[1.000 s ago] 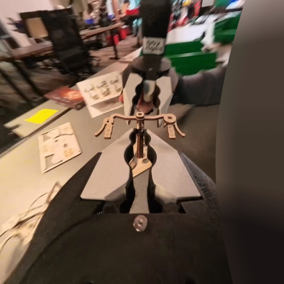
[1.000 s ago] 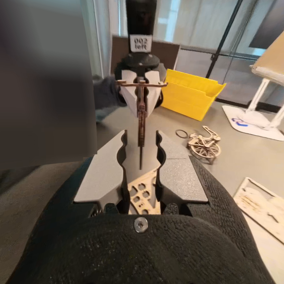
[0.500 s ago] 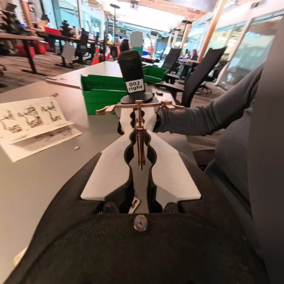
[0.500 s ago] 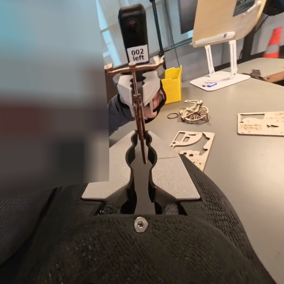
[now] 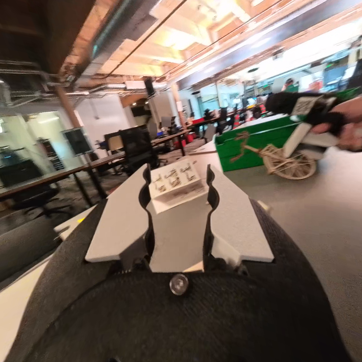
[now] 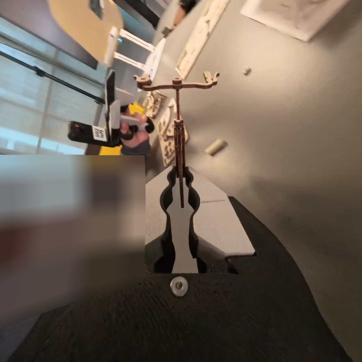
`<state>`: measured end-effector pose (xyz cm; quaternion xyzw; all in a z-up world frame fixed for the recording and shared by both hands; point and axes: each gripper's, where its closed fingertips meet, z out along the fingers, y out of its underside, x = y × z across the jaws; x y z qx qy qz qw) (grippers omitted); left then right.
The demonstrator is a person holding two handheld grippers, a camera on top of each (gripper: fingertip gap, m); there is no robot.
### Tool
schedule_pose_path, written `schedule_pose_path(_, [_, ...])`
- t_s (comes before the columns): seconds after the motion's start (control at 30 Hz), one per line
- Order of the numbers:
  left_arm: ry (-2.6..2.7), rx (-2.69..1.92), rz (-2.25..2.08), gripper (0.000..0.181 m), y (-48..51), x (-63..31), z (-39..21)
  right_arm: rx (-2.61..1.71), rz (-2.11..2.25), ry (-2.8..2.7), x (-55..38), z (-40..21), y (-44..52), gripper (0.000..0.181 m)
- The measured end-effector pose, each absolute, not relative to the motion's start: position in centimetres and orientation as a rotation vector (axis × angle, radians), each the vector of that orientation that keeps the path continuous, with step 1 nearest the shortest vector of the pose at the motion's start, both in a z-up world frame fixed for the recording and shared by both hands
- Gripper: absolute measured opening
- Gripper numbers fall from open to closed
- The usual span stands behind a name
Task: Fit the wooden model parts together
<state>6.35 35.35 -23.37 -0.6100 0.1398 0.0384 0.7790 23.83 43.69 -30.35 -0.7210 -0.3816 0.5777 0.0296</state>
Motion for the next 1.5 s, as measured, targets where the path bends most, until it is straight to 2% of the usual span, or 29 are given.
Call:
schedule_pose_path(0.03, [0.289, -1.333, 0.121, 0.056, 35.5, 5.8, -24.1, -2.263, 1.725, -1.187, 25.0, -31.1, 44.0, 0.007])
schedule_pose_path(0.43, [0.273, -1.382, 0.237, 0.057, 36.0, 5.1, -25.5, -2.452, 1.421, -1.206, 30.0, -35.9, 45.7, 0.009])
schedule_pose_path(0.7, [0.204, -1.379, 0.257, 0.057, 35.9, 3.9, -25.4, -2.342, 1.094, -1.150, 31.4, -35.3, 48.1, 0.041])
schedule_pose_path(0.8, [0.160, -1.372, 0.243, 0.057, 35.7, 3.2, -25.2, -2.221, 0.861, -1.077, 32.8, -33.8, 50.3, 0.042])
schedule_pose_path(0.87, [0.131, -1.366, 0.238, 0.057, 35.7, 2.7, -25.1, -1.991, 0.521, -1.032, 34.1, -31.4, 52.8, 0.055])
schedule_pose_path(0.9, [0.115, -1.364, 0.233, 0.056, 35.7, 2.5, -25.1, -1.854, 0.384, -1.049, 34.0, -29.7, 53.0, 0.054])
schedule_pose_path(1.03, [0.018, -1.364, 0.221, 0.058, 36.1, 1.3, -25.3, -1.458, 0.128, -1.352, 27.8, -26.2, 50.2, 0.051])
schedule_pose_path(1.13, [0.027, -1.342, 0.218, 0.059, 35.7, 1.4, -24.9, -1.213, -0.127, -1.610, 21.3, -24.3, 50.4, 0.067])
schedule_pose_path(1.2, [0.056, -1.331, 0.221, 0.059, 35.0, 1.6, -24.7, -1.068, -0.243, -1.841, 16.8, -24.6, 50.4, 0.067])
schedule_pose_path(1.27, [0.022, -1.328, 0.239, 0.059, 34.5, 0.6, -24.7, -1.185, -0.132, -2.077, 13.3, -27.6, 50.3, 0.066])
schedule_pose_path(1.33, [-0.018, -1.336, 0.210, 0.059, 34.4, 0.0, -24.9, -1.294, -0.159, -2.207, 11.5, -30.5, 52.4, 0.058])
schedule_pose_path(1.4, [-0.052, -1.342, 0.228, 0.060, 34.2, -0.7, -25.0, -1.341, -0.242, -2.318, 11.1, -33.2, 54.5, 0.037])
schedule_pose_path(1.5, [-0.063, -1.329, 0.262, 0.059, 33.8, -1.4, -24.7, -1.435, -0.385, -2.391, 11.8, -36.4, 57.2, 0.039])
